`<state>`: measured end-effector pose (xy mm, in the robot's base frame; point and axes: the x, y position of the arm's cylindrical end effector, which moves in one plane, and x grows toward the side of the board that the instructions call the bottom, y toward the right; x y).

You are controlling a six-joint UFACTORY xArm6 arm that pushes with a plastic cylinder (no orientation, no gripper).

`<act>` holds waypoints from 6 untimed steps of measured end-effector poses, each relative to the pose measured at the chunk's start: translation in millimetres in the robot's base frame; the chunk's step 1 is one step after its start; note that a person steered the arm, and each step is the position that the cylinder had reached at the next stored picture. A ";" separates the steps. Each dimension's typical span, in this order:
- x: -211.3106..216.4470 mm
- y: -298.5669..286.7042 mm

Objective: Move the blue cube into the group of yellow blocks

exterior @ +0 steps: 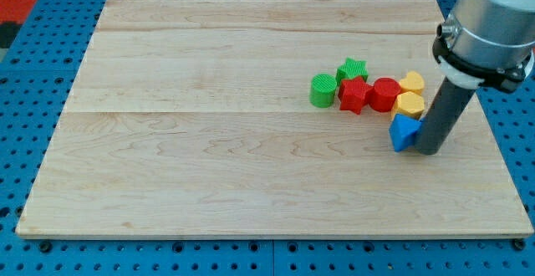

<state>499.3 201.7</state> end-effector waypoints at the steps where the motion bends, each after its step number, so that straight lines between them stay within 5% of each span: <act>1: -13.8 2.4; 3: 25.5 78.0; 6: -50.9 49.3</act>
